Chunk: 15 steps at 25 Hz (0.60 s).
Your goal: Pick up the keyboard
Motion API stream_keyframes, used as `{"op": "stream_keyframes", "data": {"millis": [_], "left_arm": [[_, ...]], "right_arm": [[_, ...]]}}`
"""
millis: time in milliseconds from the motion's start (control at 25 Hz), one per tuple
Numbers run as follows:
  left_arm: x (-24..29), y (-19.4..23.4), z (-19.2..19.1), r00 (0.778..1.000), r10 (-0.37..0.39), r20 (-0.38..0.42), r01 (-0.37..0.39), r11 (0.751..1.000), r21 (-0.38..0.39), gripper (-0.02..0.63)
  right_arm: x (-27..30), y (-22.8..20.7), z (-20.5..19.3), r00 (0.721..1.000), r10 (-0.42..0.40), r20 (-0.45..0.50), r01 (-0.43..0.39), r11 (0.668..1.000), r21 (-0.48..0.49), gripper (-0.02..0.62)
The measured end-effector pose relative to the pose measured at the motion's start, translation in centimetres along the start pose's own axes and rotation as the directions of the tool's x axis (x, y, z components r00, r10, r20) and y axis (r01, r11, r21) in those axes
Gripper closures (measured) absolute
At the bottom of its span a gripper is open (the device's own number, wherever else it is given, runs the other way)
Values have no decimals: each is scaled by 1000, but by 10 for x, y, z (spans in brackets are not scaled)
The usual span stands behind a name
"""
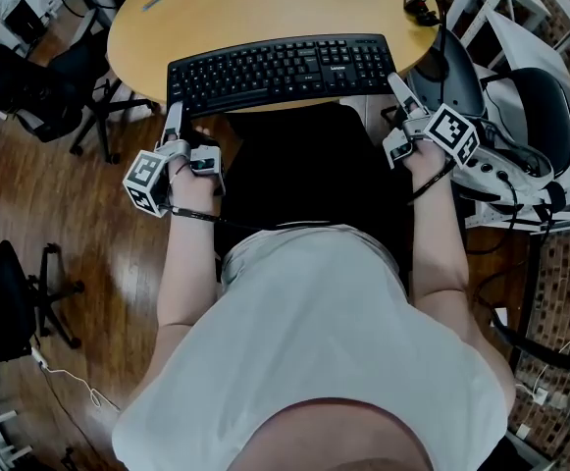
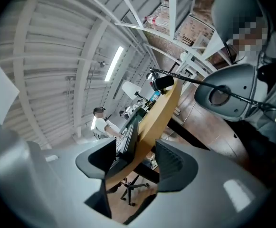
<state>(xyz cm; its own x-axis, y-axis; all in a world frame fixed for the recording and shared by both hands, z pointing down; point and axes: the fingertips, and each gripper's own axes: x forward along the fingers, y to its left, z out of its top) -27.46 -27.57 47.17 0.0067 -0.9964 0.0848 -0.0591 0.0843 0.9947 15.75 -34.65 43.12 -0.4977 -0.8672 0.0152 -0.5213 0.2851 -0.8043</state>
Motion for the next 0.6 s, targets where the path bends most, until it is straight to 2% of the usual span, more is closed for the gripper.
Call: {"op": "stream_keyframes", "data": {"millis": [160, 280, 320, 440, 600], "left_arm": [[0, 1, 0, 1000, -1, 1, 1, 1000, -4, 210], [1, 0, -1, 1000, -1, -1, 1, 1000, -4, 210], [1, 0, -1, 1000, -1, -3, 1, 1000, -5, 210], [1, 1, -3, 1000, 0, -10, -1, 1000, -6, 210], [1, 0, -2, 1000, -3, -10, 3, 1000, -8, 212]], "right_arm": [[0, -2, -5, 999, 47, 10, -48, 991, 123, 342], [6, 6, -13, 990, 140, 32, -143, 961, 237, 437], [7, 7, -14, 989, 138, 43, -145, 955, 258, 478], [6, 4, -15, 990, 121, 69, -136, 943, 303, 488], [4, 5, -15, 990, 119, 70, -135, 941, 309, 489]]}}
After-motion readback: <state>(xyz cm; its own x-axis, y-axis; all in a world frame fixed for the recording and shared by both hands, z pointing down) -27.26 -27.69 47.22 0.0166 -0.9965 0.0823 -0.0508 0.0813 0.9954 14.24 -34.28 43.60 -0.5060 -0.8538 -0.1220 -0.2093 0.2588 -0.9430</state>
